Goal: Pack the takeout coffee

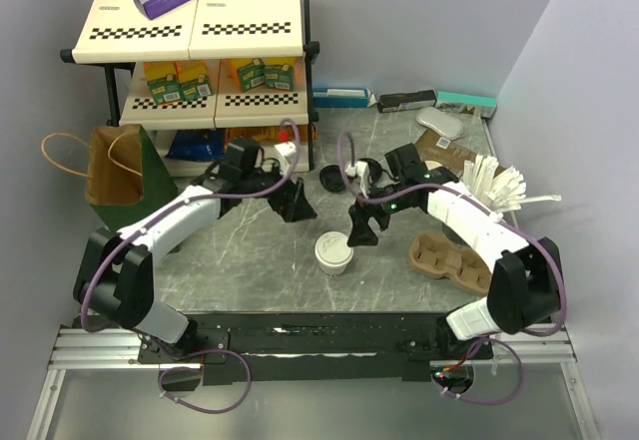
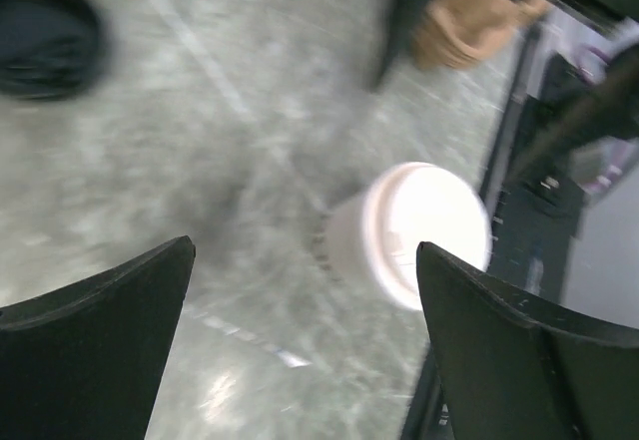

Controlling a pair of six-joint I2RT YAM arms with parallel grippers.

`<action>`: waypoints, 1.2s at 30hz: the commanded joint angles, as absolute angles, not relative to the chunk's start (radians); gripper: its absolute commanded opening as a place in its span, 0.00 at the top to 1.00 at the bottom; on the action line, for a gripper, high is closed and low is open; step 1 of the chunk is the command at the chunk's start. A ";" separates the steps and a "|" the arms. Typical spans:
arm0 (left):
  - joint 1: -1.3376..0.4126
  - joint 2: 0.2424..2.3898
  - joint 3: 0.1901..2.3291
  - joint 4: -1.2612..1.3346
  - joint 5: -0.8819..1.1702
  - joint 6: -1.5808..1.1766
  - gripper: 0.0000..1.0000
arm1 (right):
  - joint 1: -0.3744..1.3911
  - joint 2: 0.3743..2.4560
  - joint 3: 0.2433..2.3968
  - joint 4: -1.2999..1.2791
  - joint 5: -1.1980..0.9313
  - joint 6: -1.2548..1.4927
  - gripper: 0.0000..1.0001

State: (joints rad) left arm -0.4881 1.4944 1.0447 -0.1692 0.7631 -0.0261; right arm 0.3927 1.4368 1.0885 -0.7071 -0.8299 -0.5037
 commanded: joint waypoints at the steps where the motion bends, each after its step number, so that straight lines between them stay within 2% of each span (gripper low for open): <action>1: -0.385 1.411 1.095 -0.224 0.700 0.037 0.01 | 0.460 1.361 1.086 -0.821 -0.707 -0.776 0.00; 5: -0.290 1.382 1.108 -0.233 0.672 0.031 0.01 | 0.524 1.344 1.026 -0.830 -0.622 -0.807 0.00; 9: -0.229 1.361 1.121 -0.232 0.650 0.023 0.01 | 0.565 1.367 1.014 -0.764 -0.563 -0.671 0.00; 18: -0.189 1.310 1.101 -0.222 0.641 -0.032 0.01 | 0.627 1.402 0.986 -0.654 -0.518 -0.346 0.00; 24: -0.149 1.298 1.121 -0.250 0.624 -0.040 0.01 | 0.704 1.410 0.947 -0.591 -0.505 -0.244 0.00; 31: -0.121 1.289 1.123 -0.265 0.635 -0.057 0.01 | 0.712 1.376 0.864 -0.408 -0.396 -0.111 0.00; 36: -0.115 1.275 1.109 -0.279 0.647 -0.057 0.01 | 0.713 1.420 0.880 -0.312 -0.396 -0.061 0.00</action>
